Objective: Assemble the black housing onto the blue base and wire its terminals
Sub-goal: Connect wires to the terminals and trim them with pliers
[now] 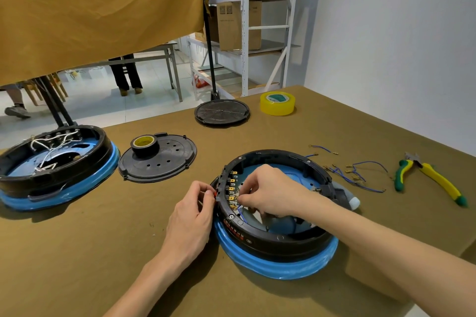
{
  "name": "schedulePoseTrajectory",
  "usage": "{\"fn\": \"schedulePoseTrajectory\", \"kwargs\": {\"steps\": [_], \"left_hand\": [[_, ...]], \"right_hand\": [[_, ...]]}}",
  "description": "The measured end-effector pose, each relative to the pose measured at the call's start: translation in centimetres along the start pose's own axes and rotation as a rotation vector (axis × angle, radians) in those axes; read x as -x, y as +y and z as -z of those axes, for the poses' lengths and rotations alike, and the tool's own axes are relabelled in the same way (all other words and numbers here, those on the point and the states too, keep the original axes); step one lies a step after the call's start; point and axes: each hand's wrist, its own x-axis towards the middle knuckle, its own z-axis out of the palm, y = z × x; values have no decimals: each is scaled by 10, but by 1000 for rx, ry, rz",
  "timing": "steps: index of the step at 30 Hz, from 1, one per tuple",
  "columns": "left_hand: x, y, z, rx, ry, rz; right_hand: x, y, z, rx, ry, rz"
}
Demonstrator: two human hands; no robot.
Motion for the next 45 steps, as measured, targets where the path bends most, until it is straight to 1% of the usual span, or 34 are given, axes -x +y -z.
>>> {"fn": "schedulePoseTrajectory", "kwargs": {"steps": [2,3,8,10,14,16,17,18,21,22,23,24,26,28,30,32,34,37,40,43,45], "left_hand": [[0,0,0,-5,1,-2],[-1,0,0,-7,0,-1],[-1,-2,0,-1,6,-3],[-1,-1,0,-2,4,-6],[-1,-1,1,-7,-1,-10],[-1,-1,1,-5,-3,-10],[-1,-1,1,-2,-3,-10],[-1,-1,1,2,-5,-8],[-1,-1,1,12,-11,-8],[-1,0,1,13,-8,-11],[-2,0,1,12,-6,-12],[-1,0,1,10,-5,-12],[-1,0,1,8,-3,-14],[-1,0,1,10,-6,-14],[-1,0,1,12,-5,-9],[-1,0,2,11,-6,-8],[-1,0,2,13,-9,-11],[-1,0,2,17,-14,-8],[-1,0,2,4,-13,-7],[0,1,3,3,-8,-8],[-1,2,2,1,-6,-9]], "right_hand": [[1,-2,1,-180,-79,-98],[3,-2,1,-263,-93,-125],[9,-2,-3,-578,-62,-191],[10,1,-2,-608,-85,-225],[13,3,5,-446,-131,-200],[16,4,7,-360,-113,-159],[18,6,10,-296,-67,-125],[18,8,13,-215,13,-73],[15,15,28,17,350,76],[14,16,32,86,411,85],[12,17,35,161,418,77],[10,17,35,240,374,55],[9,16,32,353,225,3],[11,15,25,410,129,-16],[11,14,20,443,99,-10],[11,13,19,395,108,-18],[12,11,21,362,165,2],[7,5,23,480,271,89],[0,-1,20,560,255,124],[-2,-1,13,606,226,118],[2,4,8,662,309,140]]}}
